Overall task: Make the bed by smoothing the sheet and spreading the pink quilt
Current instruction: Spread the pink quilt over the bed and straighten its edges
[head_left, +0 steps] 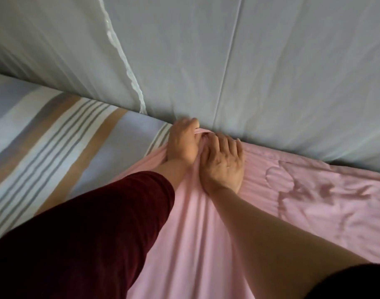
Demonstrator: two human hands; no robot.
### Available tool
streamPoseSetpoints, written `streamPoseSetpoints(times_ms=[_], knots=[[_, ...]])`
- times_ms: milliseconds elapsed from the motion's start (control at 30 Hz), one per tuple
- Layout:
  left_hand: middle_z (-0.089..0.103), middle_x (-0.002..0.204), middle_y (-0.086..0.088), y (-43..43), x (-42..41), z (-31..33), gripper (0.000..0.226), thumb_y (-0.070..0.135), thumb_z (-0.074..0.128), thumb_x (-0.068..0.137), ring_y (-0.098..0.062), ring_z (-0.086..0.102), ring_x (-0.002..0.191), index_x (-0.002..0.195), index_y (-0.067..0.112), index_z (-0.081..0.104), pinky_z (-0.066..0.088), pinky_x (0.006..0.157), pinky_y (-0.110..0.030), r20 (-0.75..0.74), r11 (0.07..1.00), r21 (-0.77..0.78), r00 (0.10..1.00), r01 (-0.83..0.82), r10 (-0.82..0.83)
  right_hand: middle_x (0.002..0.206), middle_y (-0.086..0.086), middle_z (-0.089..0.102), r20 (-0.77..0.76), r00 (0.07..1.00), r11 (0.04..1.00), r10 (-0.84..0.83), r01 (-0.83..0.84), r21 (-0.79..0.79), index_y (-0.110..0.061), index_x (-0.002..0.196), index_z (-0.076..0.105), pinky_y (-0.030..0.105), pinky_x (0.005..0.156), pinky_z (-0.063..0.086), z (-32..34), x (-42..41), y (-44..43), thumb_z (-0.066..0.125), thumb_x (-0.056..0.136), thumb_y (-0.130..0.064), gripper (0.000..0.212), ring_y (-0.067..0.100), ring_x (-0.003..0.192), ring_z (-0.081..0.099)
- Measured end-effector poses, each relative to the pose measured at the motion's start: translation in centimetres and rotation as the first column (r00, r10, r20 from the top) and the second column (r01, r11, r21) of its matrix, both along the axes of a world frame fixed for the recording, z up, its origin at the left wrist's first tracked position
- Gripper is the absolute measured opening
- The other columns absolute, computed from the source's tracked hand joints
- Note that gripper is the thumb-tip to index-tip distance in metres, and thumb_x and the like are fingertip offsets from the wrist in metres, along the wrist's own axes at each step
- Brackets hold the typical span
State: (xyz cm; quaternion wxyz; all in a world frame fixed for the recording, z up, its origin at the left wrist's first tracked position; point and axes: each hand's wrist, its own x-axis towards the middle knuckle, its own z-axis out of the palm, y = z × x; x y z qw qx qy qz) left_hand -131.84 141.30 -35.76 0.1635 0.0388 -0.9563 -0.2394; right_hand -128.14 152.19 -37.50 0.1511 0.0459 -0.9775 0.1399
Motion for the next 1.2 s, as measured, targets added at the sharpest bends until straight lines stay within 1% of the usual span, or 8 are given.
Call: streamPoseSetpoints(times_ms=[200, 233, 267, 367, 533, 633, 800, 1200], knots=[[0.053, 0.066, -0.019, -3.8, 1.1, 2.8, 0.053, 0.051, 0.066, 0.077, -0.030, 0.046, 0.057, 0.047, 0.013, 0.042, 0.031, 0.055, -0.030, 0.256, 0.986, 0.167, 0.964, 0.029, -0.072, 0.129, 0.002, 0.059, -0.013, 1.000, 1.000, 0.008, -0.008, 0.013, -0.025, 0.127, 0.056, 0.042, 0.113, 0.025, 0.0, -0.2, -0.1, 0.034, 0.094, -0.036, 0.041, 0.026, 0.122, 0.049], [0.051, 0.077, -0.019, -4.7, 1.4, 3.6, 0.053, 0.054, 0.067, 0.075, -0.023, 0.061, 0.080, 0.048, 0.013, 0.048, 0.031, 0.054, -0.029, 0.341, 0.958, 0.281, 0.929, 0.046, -0.145, 0.129, 0.002, 0.059, -0.016, 1.000, 1.000, -0.002, 0.002, 0.008, -0.025, 0.127, 0.056, 0.042, 0.113, 0.025, 0.0, -0.1, -0.2, 0.035, 0.095, -0.036, 0.040, 0.026, 0.122, 0.049], [0.032, 0.075, 0.019, -5.8, 1.8, 4.3, 0.050, 0.058, 0.069, 0.073, -0.007, 0.025, 0.062, 0.055, 0.012, 0.059, 0.036, 0.056, -0.028, 0.424, 0.923, 0.384, 0.880, 0.039, -0.213, 0.128, 0.002, 0.060, -0.014, 1.000, 1.000, -0.009, 0.009, 0.003, -0.025, 0.126, 0.057, 0.042, 0.113, 0.025, 0.1, -0.1, -0.3, 0.036, 0.096, -0.035, 0.039, 0.026, 0.121, 0.049], [0.074, 0.093, 0.005, -8.3, 3.7, 5.7, 0.067, 0.073, 0.062, 0.069, -0.012, 0.069, 0.088, 0.100, 0.016, 0.073, 0.051, 0.086, -0.029, 0.653, 0.815, 0.551, 0.702, -0.181, -0.286, 0.125, 0.002, 0.061, -0.033, 0.999, 1.000, -0.013, 0.013, -0.007, -0.025, 0.123, 0.057, 0.042, 0.112, 0.027, 0.2, 0.0, -0.4, 0.037, 0.097, -0.035, 0.035, 0.027, 0.118, 0.051], [0.074, 0.100, -0.005, -14.4, 7.9, 7.1, 0.033, 0.042, 0.068, 0.079, -0.018, 0.070, 0.093, 0.099, 0.016, 0.074, 0.051, 0.089, -0.032, 0.782, 0.649, 0.605, 0.500, -0.461, -0.373, 0.125, 0.001, 0.060, -0.017, 1.000, 1.000, -0.007, 0.007, 0.010, -0.025, 0.123, 0.057, 0.042, 0.113, 0.026, 0.1, -0.1, -0.5, 0.036, 0.098, -0.038, 0.035, 0.027, 0.117, 0.050], [0.070, 0.081, -0.005, -16.9, 10.3, 8.1, 0.019, 0.026, 0.076, 0.074, -0.016, 0.066, 0.073, 0.079, 0.009, 0.070, 0.053, 0.074, -0.027, 0.881, 0.803, 0.414, 0.412, -0.430, -0.234, 0.125, 0.002, 0.060, -0.018, 1.000, 1.000, -0.006, 0.006, 0.004, -0.025, 0.124, 0.057, 0.042, 0.113, 0.025, 0.1, -0.2, -0.4, 0.039, 0.097, -0.037, 0.034, 0.027, 0.118, 0.050], [0.066, 0.101, -0.015, -17.9, 4.5, 8.1, 0.020, 0.020, 0.051, 0.093, -0.031, 0.062, 0.100, 0.097, 0.010, 0.068, 0.048, 0.078, -0.032, 0.458, 0.921, -0.155, 0.800, -0.357, 0.388, 0.132, 0.004, 0.058, -0.033, 0.999, 1.000, 0.020, -0.020, -0.003, -0.023, 0.129, 0.057, 0.042, 0.114, 0.025, 0.3, 0.3, -0.6, 0.038, 0.096, -0.035, 0.040, 0.026, 0.124, 0.049], [0.054, 0.112, -0.016, -20.2, -2.1, 0.6, 0.021, 0.027, 0.052, 0.092, -0.036, 0.048, 0.103, 0.100, 0.008, 0.056, 0.040, 0.078, -0.048, 0.128, 0.967, -0.191, 0.972, -0.170, 0.196, 0.135, 0.001, 0.058, -0.093, 0.995, 0.999, 0.020, -0.017, 0.038, -0.022, 0.130, 0.059, 0.042, 0.113, 0.029, 0.3, -0.1, -0.8, 0.044, 0.094, -0.033, 0.041, 0.025, 0.126, 0.051]])
